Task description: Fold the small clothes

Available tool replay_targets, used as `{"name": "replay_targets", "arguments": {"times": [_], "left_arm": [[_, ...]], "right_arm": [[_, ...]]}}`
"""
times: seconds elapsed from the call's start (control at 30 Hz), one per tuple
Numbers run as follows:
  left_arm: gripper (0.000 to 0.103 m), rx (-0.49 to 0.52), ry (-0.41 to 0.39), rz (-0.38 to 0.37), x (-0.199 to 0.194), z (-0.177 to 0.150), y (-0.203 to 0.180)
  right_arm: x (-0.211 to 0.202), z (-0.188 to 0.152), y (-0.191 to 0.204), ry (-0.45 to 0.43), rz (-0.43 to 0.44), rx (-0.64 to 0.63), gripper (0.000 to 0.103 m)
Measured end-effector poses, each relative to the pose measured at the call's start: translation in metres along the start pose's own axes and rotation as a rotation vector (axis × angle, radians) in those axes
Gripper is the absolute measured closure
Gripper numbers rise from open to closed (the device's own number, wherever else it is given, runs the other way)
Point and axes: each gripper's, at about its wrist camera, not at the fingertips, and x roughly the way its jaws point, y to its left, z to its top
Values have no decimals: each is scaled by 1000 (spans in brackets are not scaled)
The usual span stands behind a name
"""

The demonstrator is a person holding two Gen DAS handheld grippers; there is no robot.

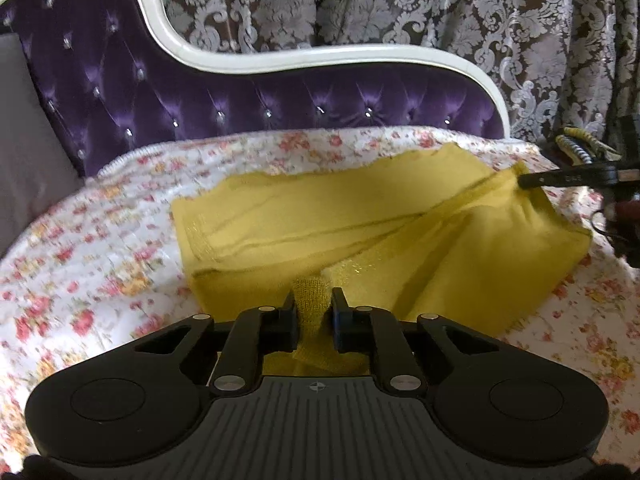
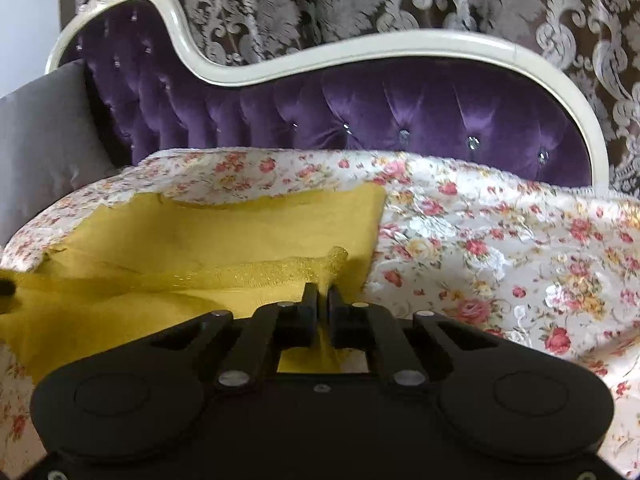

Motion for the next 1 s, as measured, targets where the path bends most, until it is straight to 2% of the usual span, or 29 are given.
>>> {"name": "replay_targets", "arguments": {"times": [0.27, 0.4, 0.47, 0.53, 0.6, 0.83, 0.87, 0.9, 0.93, 1.0], "left_arm": [[89, 44, -84, 51, -6, 35, 8], [87, 26, -90, 31, -2, 52, 20], [81, -1, -58, 11, -1, 50, 23], [57, -52, -42, 19, -1, 38, 27], [49, -103, -12, 3, 0, 24, 31], [43, -156, 63, -37, 5, -4, 31], [44, -161, 62, -40, 7, -4, 30], [49, -163, 45, -46, 7, -4, 30], [89, -160, 9, -55, 6, -4, 29], [99, -137, -29, -19, 5, -1, 24]], "right_arm": [[-16, 31, 7, -109, 36, -3, 95], [-5, 44, 12, -103, 49, -29, 95], [0, 40, 14, -77, 55, -35, 95], [2, 32, 15, -55, 56, -38, 95], [3, 24, 15, -36, 56, -33, 95], [3, 13, 14, -7, 61, -12, 95], [3, 13, 14, -6, 62, -11, 95], [3, 13, 15, -6, 64, -11, 95], [3, 13, 16, -6, 66, -11, 95], [3, 13, 18, -7, 68, -14, 95]]}}
